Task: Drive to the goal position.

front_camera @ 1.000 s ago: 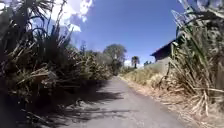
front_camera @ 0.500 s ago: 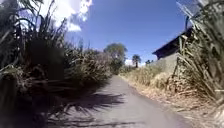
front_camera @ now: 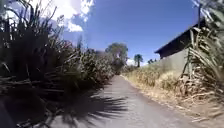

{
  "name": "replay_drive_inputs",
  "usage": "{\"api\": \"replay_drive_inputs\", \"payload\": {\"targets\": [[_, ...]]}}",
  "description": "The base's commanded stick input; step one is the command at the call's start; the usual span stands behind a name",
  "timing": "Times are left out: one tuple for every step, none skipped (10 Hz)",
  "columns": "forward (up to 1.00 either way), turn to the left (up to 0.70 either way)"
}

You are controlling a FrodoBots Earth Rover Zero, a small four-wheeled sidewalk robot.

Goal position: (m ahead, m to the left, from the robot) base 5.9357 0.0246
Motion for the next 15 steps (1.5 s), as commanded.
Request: {"api": "replay_drive_inputs", "payload": {"targets": [[0.85, 0.00], [0.85, -0.02], [0.85, -0.15], [0.85, -0.28], [0.85, -0.27], [0.85, -0.14], [0.85, -0.01], [0.85, 0.04], [0.85, 0.07], [0.85, 0.10], [0.85, 0.05], [0.85, 0.01], [0.85, 0.00], [0.85, 0.00], [0.85, 0.00]]}}
